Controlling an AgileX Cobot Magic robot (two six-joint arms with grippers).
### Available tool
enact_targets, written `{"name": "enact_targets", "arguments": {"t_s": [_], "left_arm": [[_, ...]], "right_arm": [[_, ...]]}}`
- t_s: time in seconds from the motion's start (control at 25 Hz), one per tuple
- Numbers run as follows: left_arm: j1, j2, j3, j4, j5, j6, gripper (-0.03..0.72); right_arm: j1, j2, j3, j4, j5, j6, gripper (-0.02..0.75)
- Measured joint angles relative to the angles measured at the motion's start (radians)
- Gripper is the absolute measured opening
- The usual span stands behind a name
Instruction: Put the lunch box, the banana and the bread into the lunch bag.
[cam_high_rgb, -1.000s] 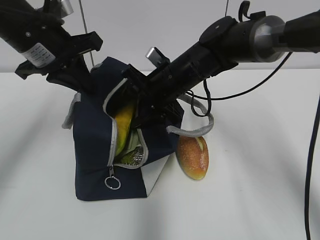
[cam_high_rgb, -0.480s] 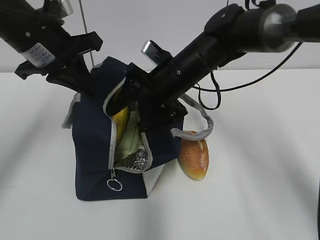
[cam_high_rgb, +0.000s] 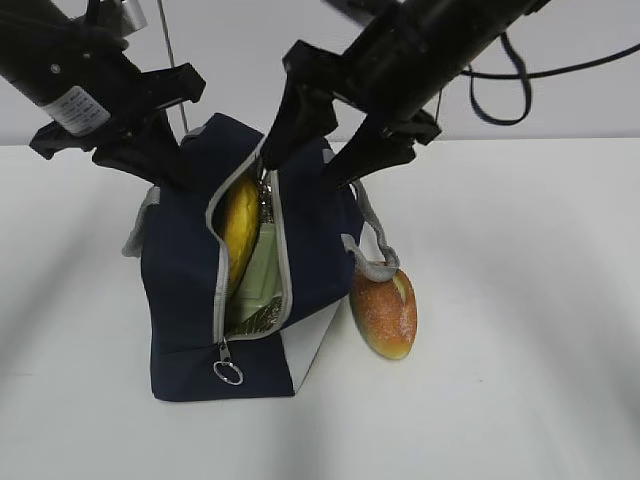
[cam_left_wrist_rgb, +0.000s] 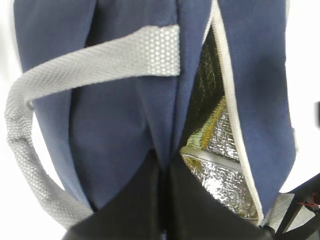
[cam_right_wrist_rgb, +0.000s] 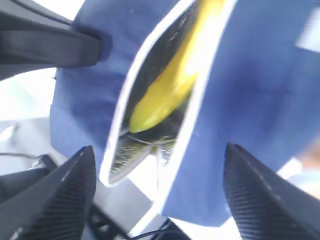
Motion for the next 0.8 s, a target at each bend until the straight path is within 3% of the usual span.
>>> {"name": "enact_targets", "arguments": {"t_s": [0.32, 0.8], "left_arm": [[0.0, 0.0, 0.0, 0.0, 0.0, 0.0, -0.003], [0.0, 0.0, 0.0, 0.0, 0.002, 0.0, -0.003]], "right_arm": [[0.0, -0.236, 0.244, -0.186, -0.144, 0.041, 0.585], [-0.002, -0.364, 0.723, -0.213, -0.487, 0.021, 0.584]]}}
